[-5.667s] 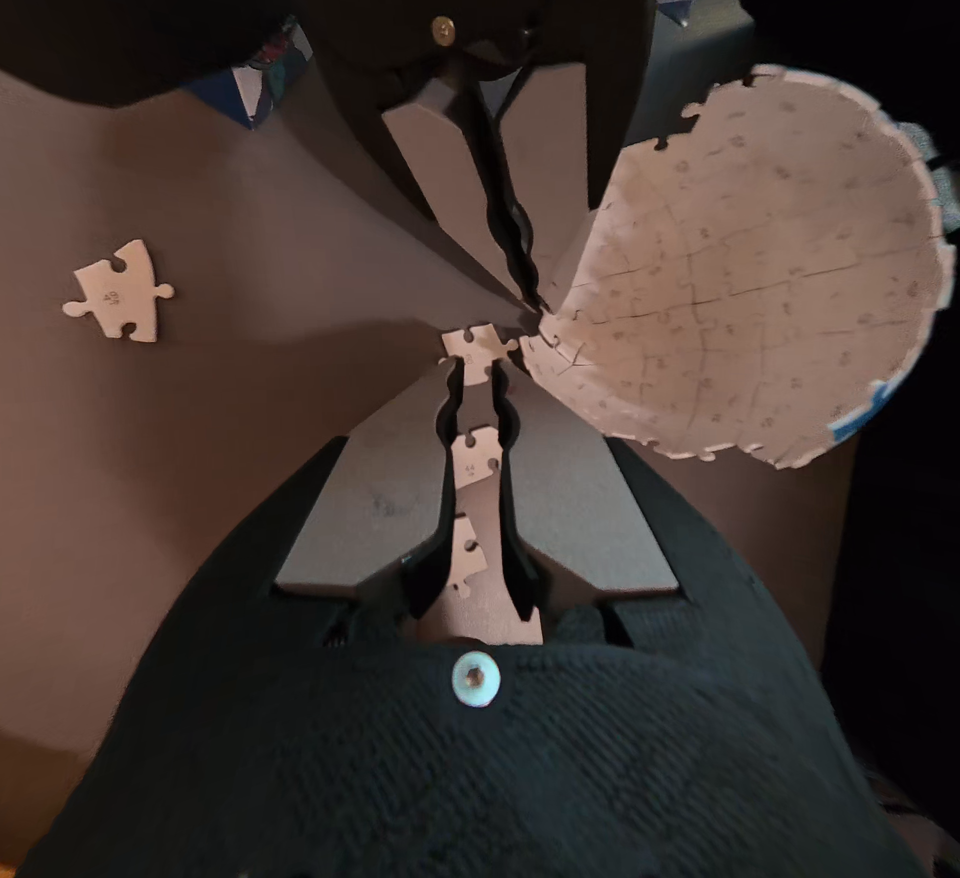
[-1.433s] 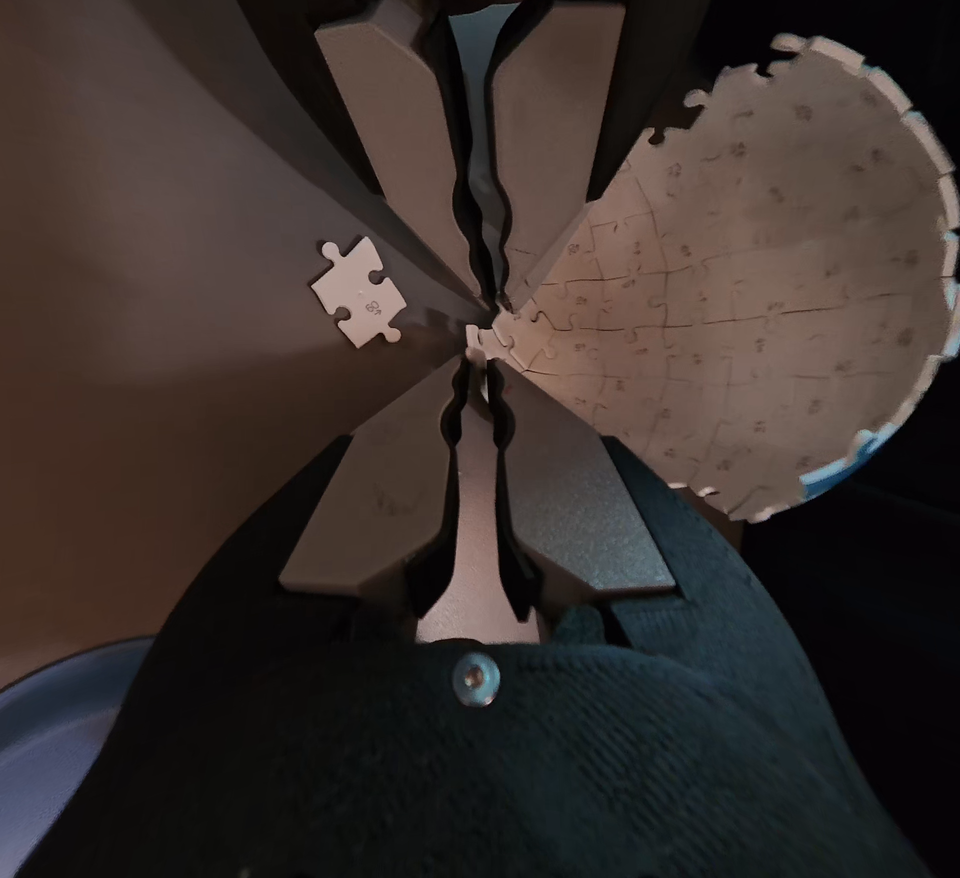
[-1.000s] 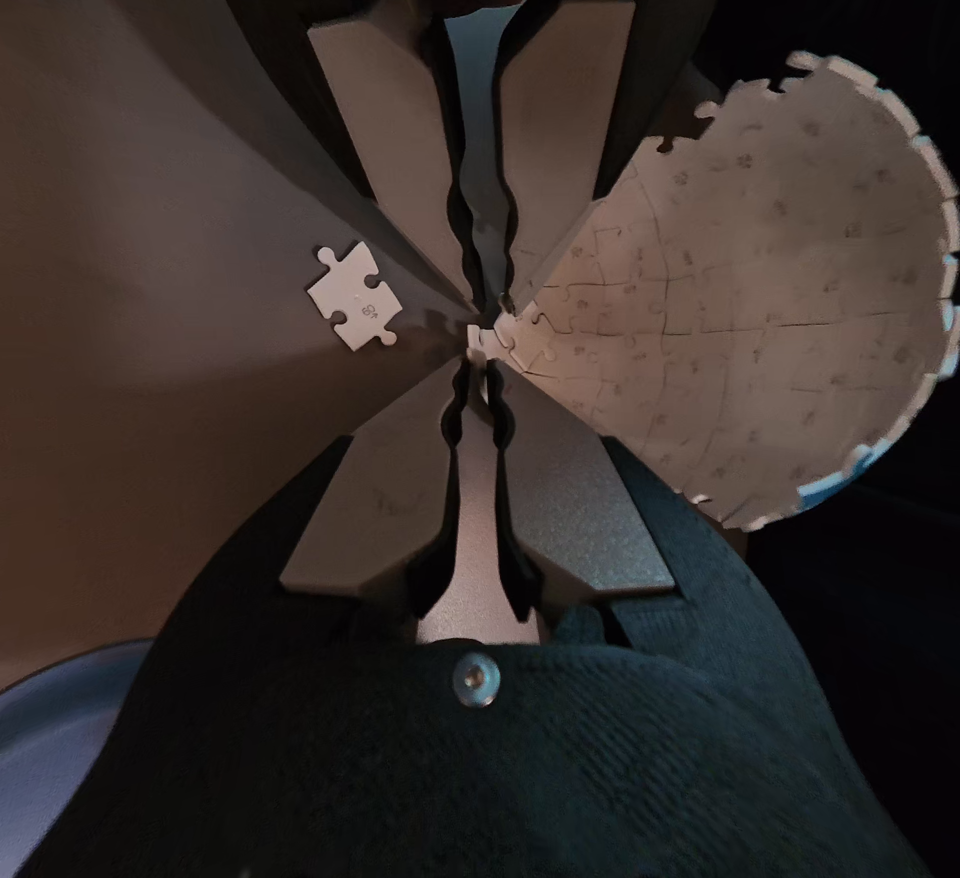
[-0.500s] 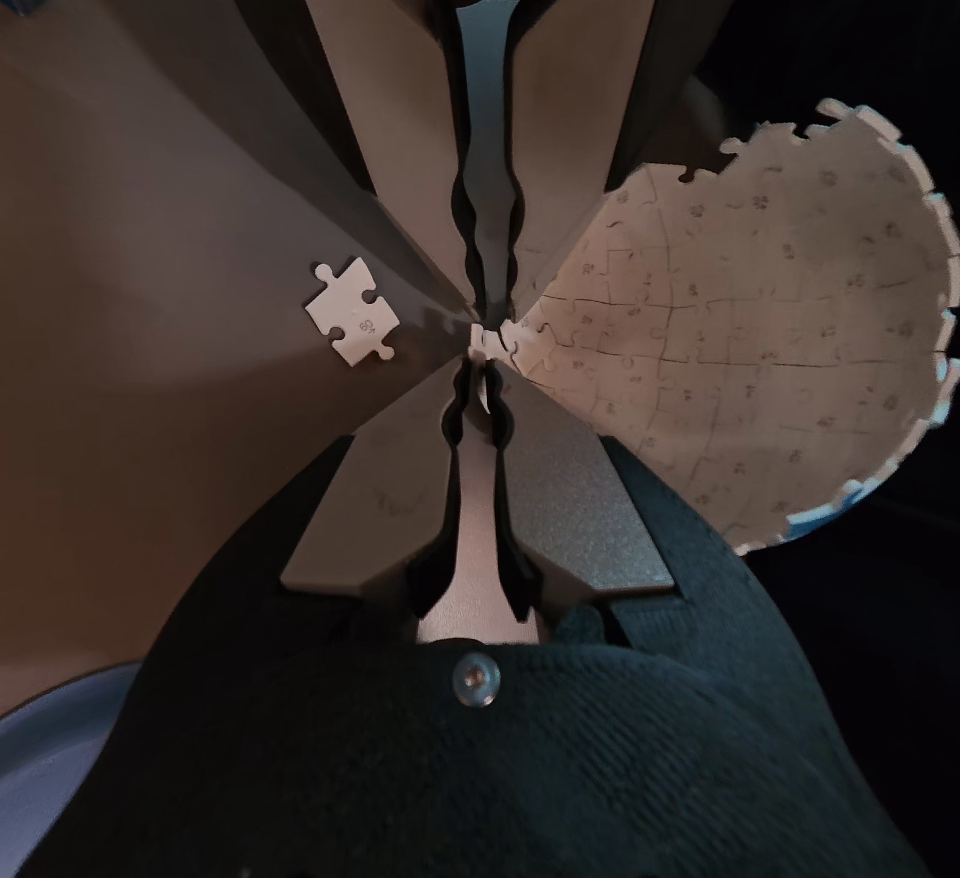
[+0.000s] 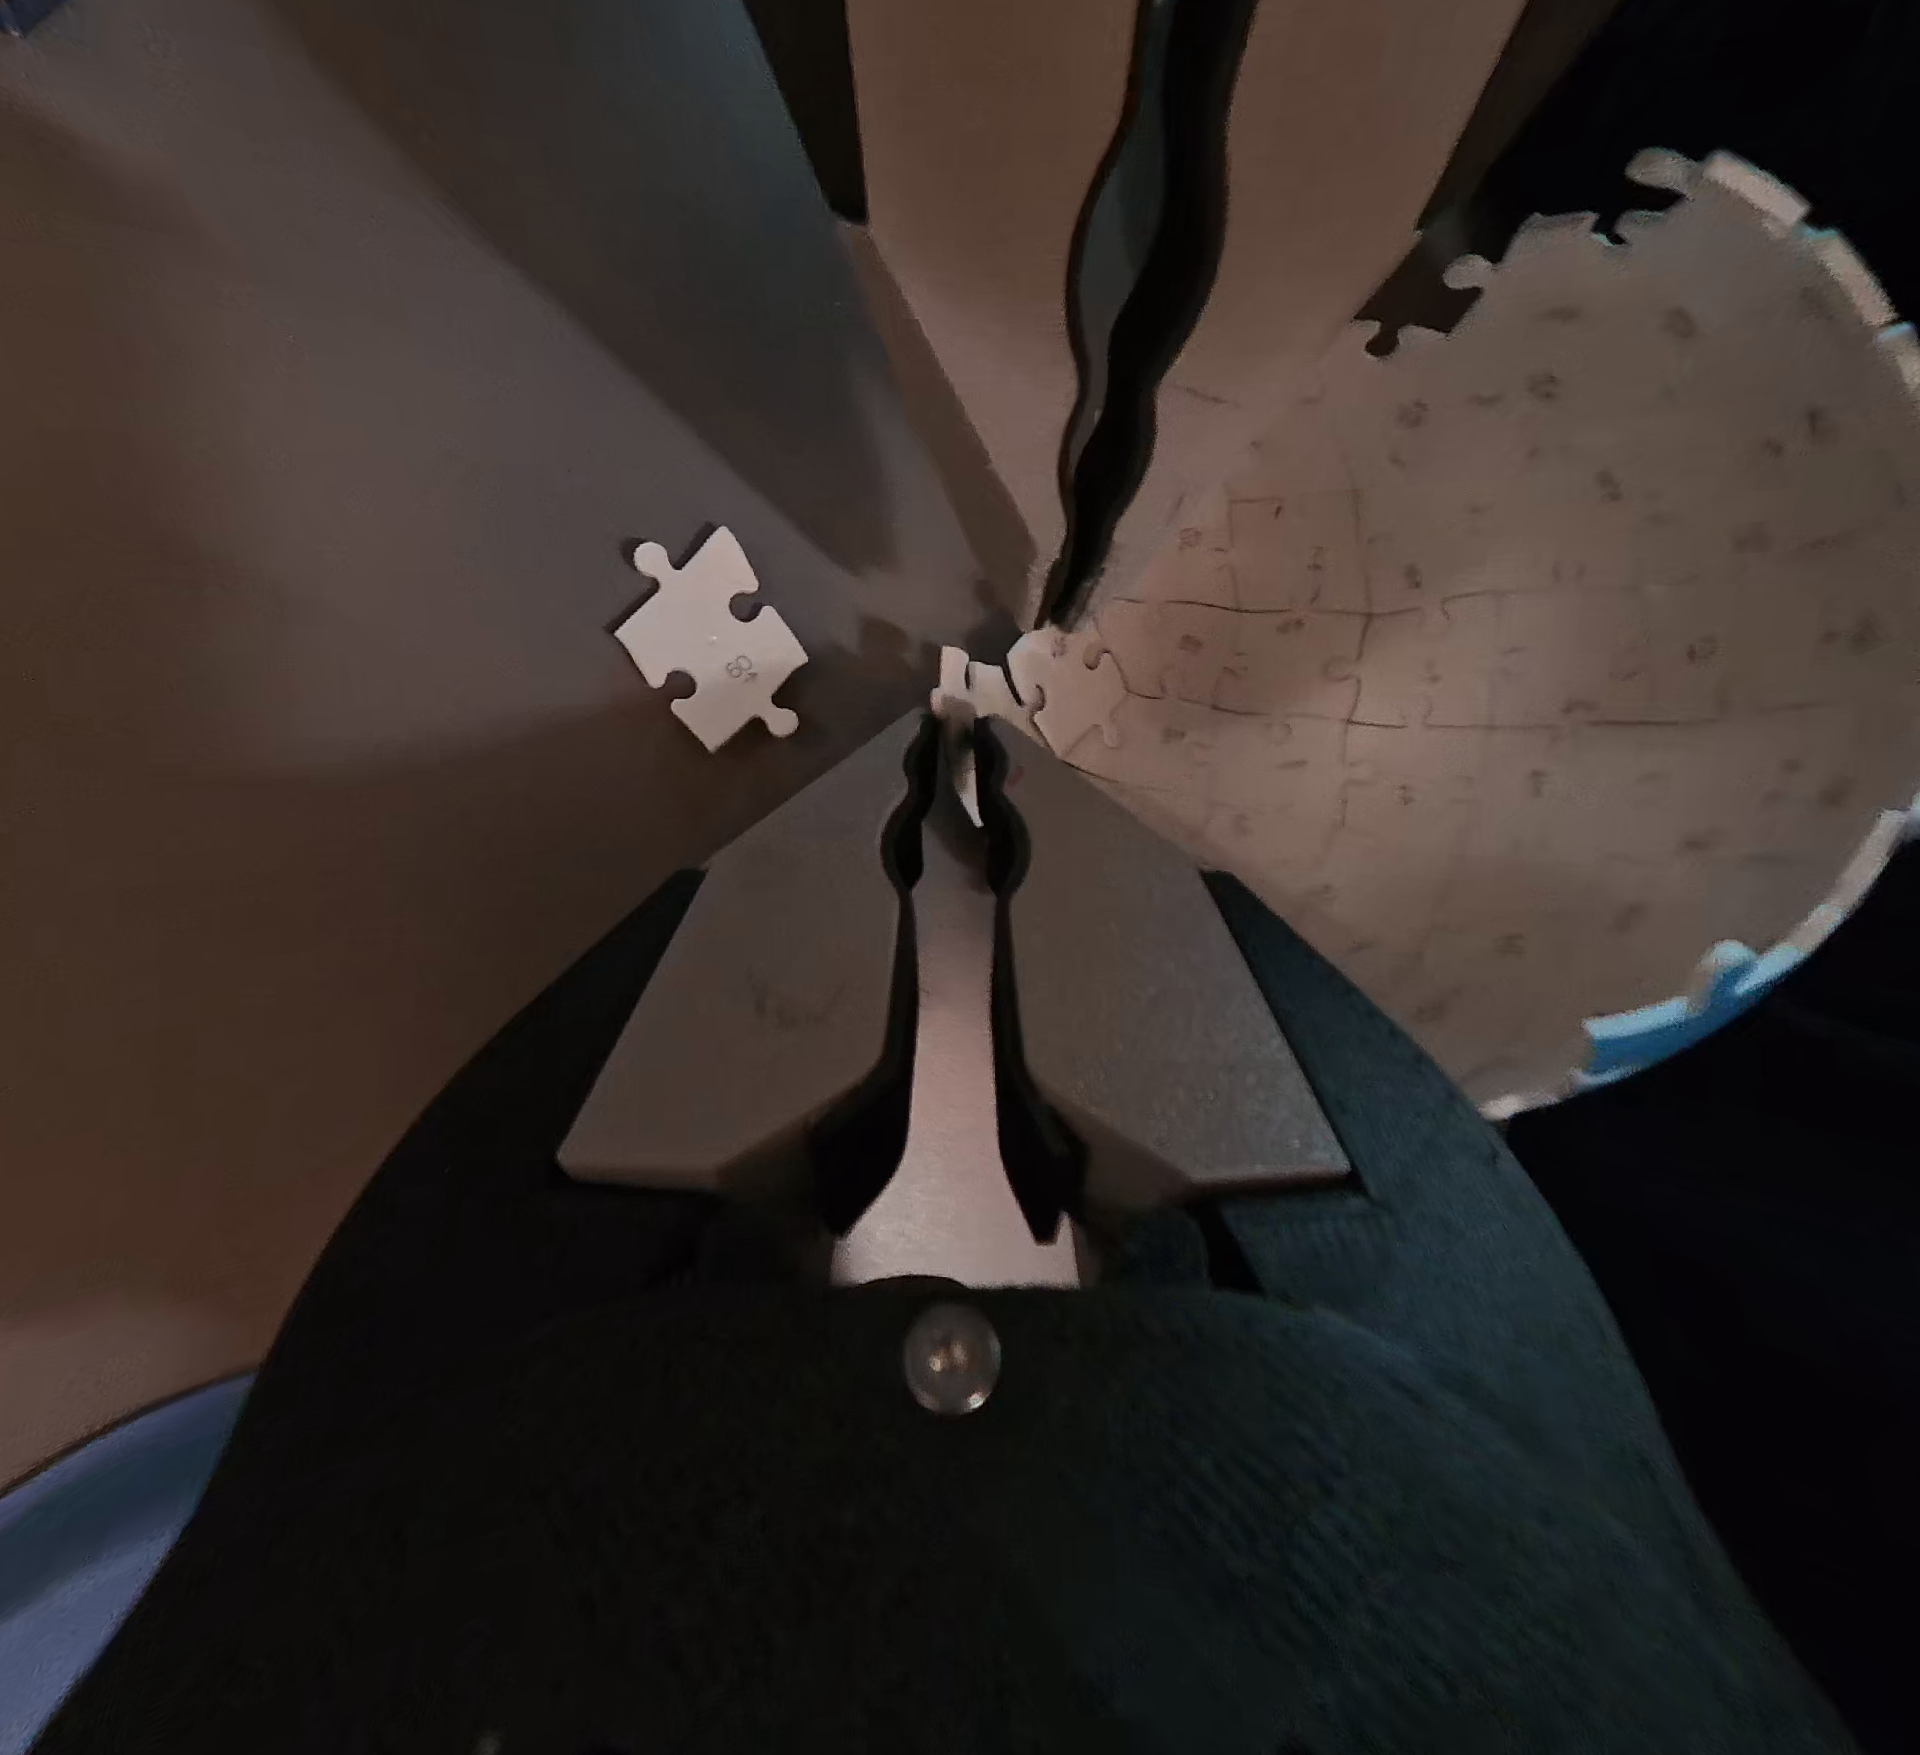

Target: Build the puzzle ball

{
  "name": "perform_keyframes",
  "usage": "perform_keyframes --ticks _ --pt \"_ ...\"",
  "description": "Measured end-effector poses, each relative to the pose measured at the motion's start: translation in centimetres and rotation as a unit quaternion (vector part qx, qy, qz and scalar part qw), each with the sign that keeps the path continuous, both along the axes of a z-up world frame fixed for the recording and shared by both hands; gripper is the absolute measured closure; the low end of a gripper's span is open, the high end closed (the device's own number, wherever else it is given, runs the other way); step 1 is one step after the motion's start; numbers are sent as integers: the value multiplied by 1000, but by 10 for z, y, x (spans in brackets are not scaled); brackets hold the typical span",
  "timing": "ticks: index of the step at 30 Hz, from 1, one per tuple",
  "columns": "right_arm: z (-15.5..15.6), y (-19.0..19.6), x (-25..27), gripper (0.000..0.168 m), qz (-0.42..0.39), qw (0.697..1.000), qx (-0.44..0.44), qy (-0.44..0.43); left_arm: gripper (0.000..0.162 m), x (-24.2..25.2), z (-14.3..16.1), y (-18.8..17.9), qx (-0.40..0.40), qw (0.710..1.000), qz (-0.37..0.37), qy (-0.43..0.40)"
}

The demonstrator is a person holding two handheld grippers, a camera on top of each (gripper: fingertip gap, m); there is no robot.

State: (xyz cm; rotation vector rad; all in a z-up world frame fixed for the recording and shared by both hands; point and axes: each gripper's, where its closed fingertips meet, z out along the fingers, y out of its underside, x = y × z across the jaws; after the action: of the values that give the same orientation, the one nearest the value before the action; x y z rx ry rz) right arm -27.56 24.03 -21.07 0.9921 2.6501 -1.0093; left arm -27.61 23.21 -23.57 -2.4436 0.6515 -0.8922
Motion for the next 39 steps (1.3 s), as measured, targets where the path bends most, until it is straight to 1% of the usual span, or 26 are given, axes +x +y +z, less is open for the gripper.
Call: perform_keyframes --ticks 6,8,12,19,30,39 --pt "-1 2 -1 168 5 999 -22 45 157 1 -1 -1 5 1000 -7 -2" --pt "1 -2 3 168 17 997 -37 60 157 2 -1 -1 6 1000 -9 -4" --pt "3 -7 9 168 41 995 -40 86 157 2 -4 0 6 1000 -11 -5" --pt "-11 -15 19 168 66 995 -42 65 158 5 -4 1 13 1000 -14 -7" --pt "-20 -25 23 168 85 994 -42 54 158 8 -3 2 19 1000 -16 -10" --pt "-31 -27 27 168 96 994 -23 50 158 10 -1 3 25 1000 -17 -10"
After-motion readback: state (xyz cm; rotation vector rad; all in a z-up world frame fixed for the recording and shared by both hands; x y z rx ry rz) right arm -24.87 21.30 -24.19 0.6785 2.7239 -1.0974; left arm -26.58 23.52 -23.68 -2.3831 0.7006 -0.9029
